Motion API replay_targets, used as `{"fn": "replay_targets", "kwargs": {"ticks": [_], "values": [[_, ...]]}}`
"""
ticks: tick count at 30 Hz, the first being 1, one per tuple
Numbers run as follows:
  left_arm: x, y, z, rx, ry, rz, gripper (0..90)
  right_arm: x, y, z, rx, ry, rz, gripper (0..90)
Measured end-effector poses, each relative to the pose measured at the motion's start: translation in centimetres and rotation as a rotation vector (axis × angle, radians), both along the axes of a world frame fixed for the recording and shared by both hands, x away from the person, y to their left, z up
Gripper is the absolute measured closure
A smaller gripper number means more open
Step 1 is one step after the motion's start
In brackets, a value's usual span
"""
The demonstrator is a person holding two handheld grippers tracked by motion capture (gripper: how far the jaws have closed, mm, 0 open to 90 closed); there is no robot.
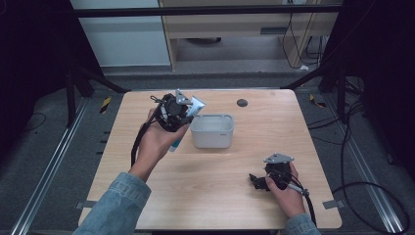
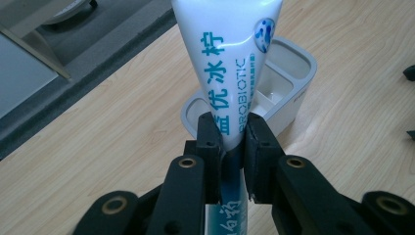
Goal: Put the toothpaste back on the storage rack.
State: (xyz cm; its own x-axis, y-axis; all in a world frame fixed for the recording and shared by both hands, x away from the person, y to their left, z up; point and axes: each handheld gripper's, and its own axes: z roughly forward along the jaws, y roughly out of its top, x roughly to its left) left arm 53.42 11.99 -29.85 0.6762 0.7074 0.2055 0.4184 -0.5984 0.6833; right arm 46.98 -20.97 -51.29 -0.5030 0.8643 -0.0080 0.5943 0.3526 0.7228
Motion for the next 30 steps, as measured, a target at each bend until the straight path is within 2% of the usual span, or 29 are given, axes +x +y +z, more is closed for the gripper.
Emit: {"fn": "replay_targets", "kwargs": {"ticks": [2,10,14,26,30], "values": [[0.1,-0.2,0.1,-0.001,0.000,-0.001,78.8,0.0,0.0,0.1,0.011,0.009,-0.003,0.4],[0.5,-0.7,0.9,0.001,-0.013,0.003,78.8,0.0,0.0,0.0,0.007,0.008,-0.003,0.4],[1.0,-1.3,1.0,-0.019,-0.008,0.003,78.8,0.0,0.0,0.0,0.009,0.009,-0.003,0.4],[1.4,-2.8,1.7,-0.044,-0.034,0.001,78.8,-0.1,0.0,0.1,0.008,0.011,-0.004,0.4],[1.9,-2.9,1.6,-0.071,-0.032,0.012,78.8,-0.1,0.0,0.1,0.008,0.011,-0.004,0.4]]}}
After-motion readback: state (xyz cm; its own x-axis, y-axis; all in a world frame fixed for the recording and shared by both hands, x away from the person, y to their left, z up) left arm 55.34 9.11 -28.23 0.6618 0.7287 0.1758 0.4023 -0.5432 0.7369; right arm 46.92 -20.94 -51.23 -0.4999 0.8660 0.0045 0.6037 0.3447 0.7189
